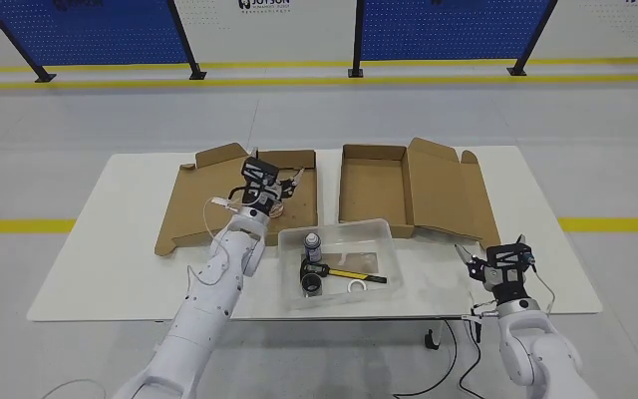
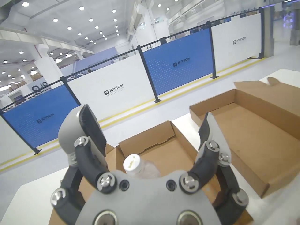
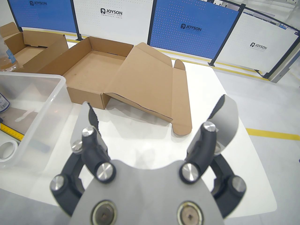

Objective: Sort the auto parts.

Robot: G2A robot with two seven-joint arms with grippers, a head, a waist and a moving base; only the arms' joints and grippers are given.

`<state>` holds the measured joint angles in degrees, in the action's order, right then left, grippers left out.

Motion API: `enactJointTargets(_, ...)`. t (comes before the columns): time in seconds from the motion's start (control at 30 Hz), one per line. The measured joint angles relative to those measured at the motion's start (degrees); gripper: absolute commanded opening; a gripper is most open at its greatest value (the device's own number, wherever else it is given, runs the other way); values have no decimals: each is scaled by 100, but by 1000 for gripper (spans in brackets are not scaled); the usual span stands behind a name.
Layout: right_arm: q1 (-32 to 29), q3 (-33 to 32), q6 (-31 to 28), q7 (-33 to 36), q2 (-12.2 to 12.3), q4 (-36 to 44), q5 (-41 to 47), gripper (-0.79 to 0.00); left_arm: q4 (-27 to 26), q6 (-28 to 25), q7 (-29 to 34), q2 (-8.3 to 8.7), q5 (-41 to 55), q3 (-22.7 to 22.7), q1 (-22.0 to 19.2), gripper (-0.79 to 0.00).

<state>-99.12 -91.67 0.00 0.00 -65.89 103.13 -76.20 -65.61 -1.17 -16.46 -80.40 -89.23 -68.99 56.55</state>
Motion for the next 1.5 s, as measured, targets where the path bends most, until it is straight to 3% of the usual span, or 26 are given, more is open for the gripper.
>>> enactJointTargets(0.13, 0, 0, 0, 0, 0, 0, 0, 0, -1132, -652, 627, 107, -41, -150, 608, 0)
enactJointTargets(0.33, 0, 0, 0, 0, 0, 0, 0, 0, -2344, -1644, 1881, 213, 406, -286, 1415, 0)
enactJointTargets(0.57, 0, 0, 0, 0, 0, 0, 0, 0, -3077, -2311, 2605, 289, 1086, -375, 2165, 0)
enactJointTargets(0.87, 0, 0, 0, 0, 0, 0, 0, 0, -2983, -2317, 2897, 348, 990, -328, 2433, -34)
enactJointTargets(1.1, 0, 0, 0, 0, 0, 0, 0, 0, -2626, -2275, 2988, 359, 866, -171, 2307, -166)
enactJointTargets(1.5, 0, 0, 0, 0, 0, 0, 0, 0, -1986, -1894, 2868, 354, 602, 36, 2041, -145)
